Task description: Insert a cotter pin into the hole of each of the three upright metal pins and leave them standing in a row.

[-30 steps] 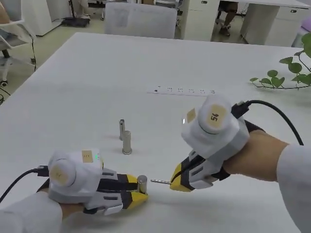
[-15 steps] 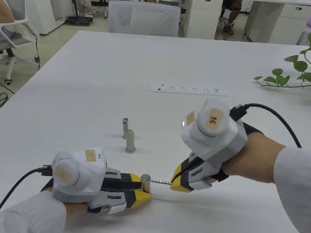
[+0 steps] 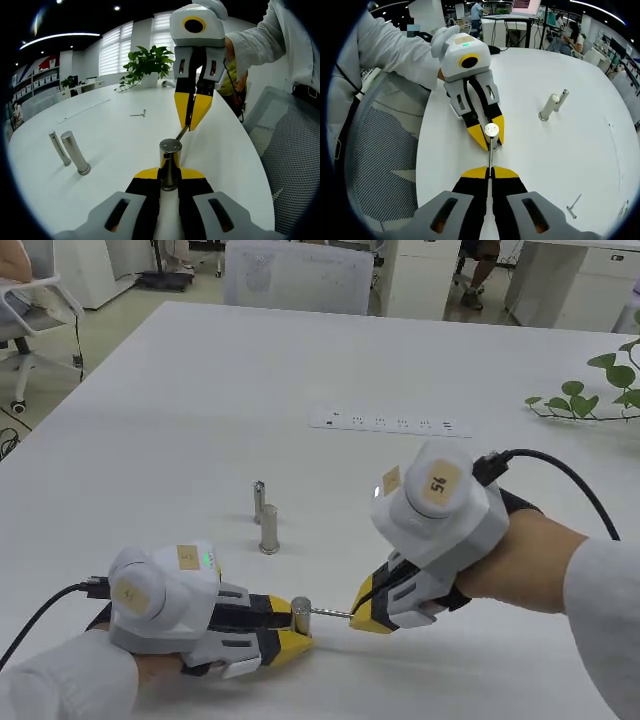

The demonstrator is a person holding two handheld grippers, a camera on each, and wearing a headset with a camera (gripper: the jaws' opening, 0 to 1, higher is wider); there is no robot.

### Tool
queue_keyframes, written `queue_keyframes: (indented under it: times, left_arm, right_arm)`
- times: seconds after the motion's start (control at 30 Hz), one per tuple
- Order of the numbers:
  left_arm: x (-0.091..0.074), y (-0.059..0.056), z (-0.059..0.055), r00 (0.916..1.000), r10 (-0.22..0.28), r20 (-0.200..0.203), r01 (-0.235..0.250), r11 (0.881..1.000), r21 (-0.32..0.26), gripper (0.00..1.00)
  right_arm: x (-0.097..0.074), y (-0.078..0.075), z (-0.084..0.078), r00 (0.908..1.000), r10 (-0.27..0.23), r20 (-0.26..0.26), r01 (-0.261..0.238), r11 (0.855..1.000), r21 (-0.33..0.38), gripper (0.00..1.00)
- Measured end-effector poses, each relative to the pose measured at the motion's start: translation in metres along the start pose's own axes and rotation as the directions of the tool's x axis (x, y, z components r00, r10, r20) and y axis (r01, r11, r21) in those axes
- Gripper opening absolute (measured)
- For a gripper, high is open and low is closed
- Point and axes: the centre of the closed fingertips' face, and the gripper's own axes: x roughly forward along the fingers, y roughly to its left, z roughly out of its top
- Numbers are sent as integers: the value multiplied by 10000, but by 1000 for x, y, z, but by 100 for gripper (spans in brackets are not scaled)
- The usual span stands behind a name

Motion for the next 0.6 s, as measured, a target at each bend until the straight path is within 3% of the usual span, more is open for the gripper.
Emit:
queue_keyframes:
  times: [0.6]
  left_arm:
    - [0,-1,0,10000,24,21,-23,10000,-34,10]
  right_arm:
    - [7,-1,10,9999,110,-114,-113,9995,-308,2]
